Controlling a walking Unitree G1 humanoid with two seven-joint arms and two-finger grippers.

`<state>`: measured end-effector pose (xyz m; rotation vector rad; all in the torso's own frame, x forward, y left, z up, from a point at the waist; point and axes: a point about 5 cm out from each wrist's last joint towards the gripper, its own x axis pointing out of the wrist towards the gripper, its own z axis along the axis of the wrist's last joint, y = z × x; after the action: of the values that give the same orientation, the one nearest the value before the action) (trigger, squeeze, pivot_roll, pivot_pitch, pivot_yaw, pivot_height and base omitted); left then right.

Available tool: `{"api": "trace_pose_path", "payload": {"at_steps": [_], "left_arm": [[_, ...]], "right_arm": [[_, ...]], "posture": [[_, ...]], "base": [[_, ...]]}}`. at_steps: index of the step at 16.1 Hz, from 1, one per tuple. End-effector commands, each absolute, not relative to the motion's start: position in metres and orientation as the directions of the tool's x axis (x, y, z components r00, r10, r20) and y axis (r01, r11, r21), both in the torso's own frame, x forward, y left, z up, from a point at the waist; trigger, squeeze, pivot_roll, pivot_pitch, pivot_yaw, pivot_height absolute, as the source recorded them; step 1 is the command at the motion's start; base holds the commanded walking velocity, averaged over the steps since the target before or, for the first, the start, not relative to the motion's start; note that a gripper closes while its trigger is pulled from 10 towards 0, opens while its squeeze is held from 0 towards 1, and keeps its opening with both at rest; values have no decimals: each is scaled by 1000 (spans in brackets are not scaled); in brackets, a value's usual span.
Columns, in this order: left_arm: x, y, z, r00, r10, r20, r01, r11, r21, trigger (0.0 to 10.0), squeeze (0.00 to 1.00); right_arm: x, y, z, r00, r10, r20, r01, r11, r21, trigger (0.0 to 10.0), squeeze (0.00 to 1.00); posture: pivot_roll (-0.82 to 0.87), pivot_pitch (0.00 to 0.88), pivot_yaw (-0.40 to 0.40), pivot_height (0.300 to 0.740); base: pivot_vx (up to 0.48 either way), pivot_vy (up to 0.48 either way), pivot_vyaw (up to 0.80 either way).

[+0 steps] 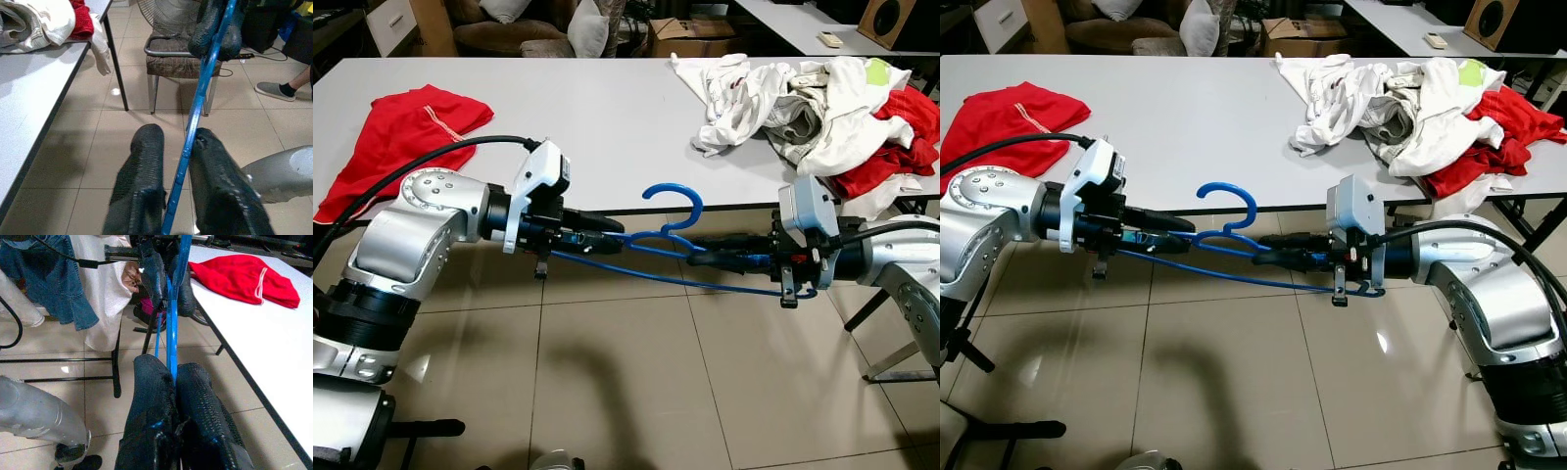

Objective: Hang hanger

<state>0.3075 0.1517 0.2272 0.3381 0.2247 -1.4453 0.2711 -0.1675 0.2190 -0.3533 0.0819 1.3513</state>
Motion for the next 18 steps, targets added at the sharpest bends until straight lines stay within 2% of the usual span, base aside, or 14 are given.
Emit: {"api": "trace_pose_path", "payload": {"at_steps": [1, 4, 5, 6, 7, 9, 10, 11, 12, 15, 18], "left_arm": [[306, 148, 229, 99, -932, -349, 992, 67, 103, 0, 0], [306, 149, 229, 101, -931, -350, 992, 68, 105, 0, 0], [305, 148, 230, 92, -931, -354, 992, 56, 110, 0, 0], [304, 148, 231, 87, -930, -357, 992, 49, 113, 0, 0], [302, 146, 232, 76, -926, -370, 992, 31, 126, 0, 0], [300, 144, 234, 64, -922, -381, 990, 11, 138, 0, 0], [300, 144, 234, 57, -909, -412, 987, -10, 158, 0, 0], [300, 144, 234, 53, -903, -426, 986, -20, 165, 0, 0], [299, 144, 234, 48, -892, -449, 983, -37, 178, 0, 0], [297, 140, 236, 30, -890, -455, 980, -63, 188, 0, 0], [299, 137, 237, 26, -887, -461, 977, -76, 201, 0, 0]], "right_arm": [[273, -162, 224, 205, 946, -251, -963, 149, -222, 10000, 0], [273, -161, 224, 205, 947, -248, -964, 152, -216, 10000, 0], [272, -162, 225, 188, 954, -232, -973, 149, -176, 10000, 867], [272, -162, 225, 181, 957, -227, -976, 146, -163, 10000, 867], [270, -163, 226, 167, 961, -222, -980, 138, -143, 10000, 1000], [271, -164, 227, 170, 956, -241, -977, 131, -169, 10000, 1000], [272, -164, 227, 178, 947, -267, -972, 128, -197, 10000, 784], [272, -165, 226, 181, 944, -277, -971, 126, -203, 10000, 784], [274, -166, 225, 189, 936, -298, -968, 126, -217, 10000, 0], [275, -168, 223, 183, 920, -348, -966, 102, -238, 10000, 0], [270, -164, 215, 135, 919, -371, -976, 59, -208, 10000, 0]], "posture": [[-127, 0, -13, 740], [-128, 0, -13, 740], [-128, 0, -14, 740], [-128, 0, -14, 740], [-129, 0, -18, 740], [-132, 0, -17, 740], [-133, 0, -21, 740], [-133, 0, -21, 740], [-135, 0, -22, 740], [-138, 0, -23, 740], [-141, 0, -27, 740]], "base": [[0, 0, 0], [0, 0, 0], [0, 0, 0], [0, 0, 0], [0, 0, 0], [0, 0, 0], [0, 0, 0], [0, 0, 0], [0, 0, 0], [0, 0, 0], [0, 0, 0]]}}
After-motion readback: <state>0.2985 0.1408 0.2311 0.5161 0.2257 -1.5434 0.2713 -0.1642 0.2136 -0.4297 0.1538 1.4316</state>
